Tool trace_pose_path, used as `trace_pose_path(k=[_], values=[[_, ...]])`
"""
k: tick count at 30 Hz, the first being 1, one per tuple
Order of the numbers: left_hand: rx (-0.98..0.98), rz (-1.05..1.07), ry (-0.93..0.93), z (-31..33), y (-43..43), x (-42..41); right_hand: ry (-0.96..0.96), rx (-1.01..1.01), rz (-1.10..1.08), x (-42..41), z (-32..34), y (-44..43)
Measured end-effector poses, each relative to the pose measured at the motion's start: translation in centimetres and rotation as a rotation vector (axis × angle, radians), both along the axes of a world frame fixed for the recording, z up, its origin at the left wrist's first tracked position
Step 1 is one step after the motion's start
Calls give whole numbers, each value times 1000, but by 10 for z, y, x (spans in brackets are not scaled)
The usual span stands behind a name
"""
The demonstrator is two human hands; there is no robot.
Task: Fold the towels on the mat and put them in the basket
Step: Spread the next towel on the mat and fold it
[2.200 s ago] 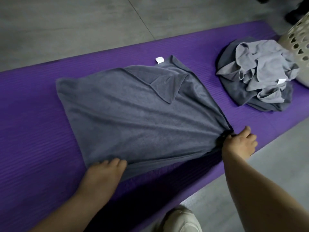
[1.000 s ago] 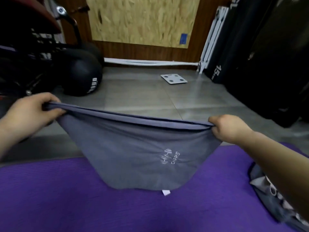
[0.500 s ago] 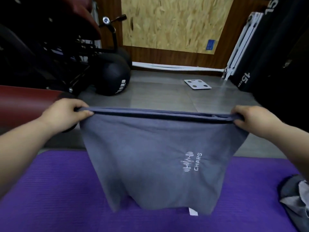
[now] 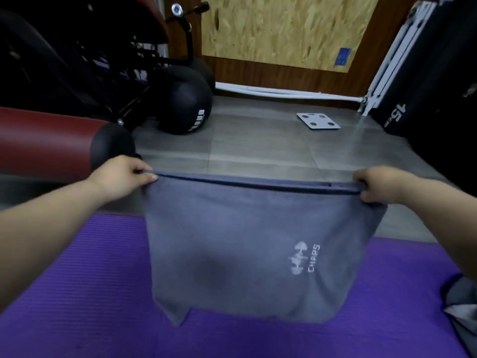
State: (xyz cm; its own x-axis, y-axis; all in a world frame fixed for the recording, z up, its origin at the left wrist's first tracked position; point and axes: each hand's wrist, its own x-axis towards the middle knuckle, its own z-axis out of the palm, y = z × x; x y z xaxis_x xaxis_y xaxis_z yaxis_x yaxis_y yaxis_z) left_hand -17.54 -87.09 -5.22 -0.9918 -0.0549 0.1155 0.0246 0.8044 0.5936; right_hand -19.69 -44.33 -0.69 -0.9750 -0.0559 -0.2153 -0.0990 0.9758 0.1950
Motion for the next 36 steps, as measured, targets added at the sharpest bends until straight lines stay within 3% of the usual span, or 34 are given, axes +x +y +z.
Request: trace_pose_path(k=[4, 8, 12, 16, 18, 22, 27, 31, 36], values=[[40, 103, 173, 22, 7, -35, 301, 27, -80, -24, 32, 4], [173, 25, 281, 50, 8, -38, 619, 36, -38, -14, 58, 19], [233, -88, 179, 54, 9, -23, 832, 46, 141, 3, 38, 40], [190, -337, -48, 10, 12, 5, 726, 39, 267, 40, -34, 61], [47, -411, -207, -40, 15, 21, 629, 21, 293, 65, -91, 66], [-252, -614, -329, -164, 33, 60, 437, 4, 263, 122, -217, 74], [-636, -843, -365, -269, 59, 126, 190, -71, 16, 203, -348, 76], [-603, -847, -284, -316, 44, 149, 237, -526, -513, 233, -371, 64], [-569, -818, -224, -319, 39, 145, 341, -956, -1113, 207, -359, 58]])
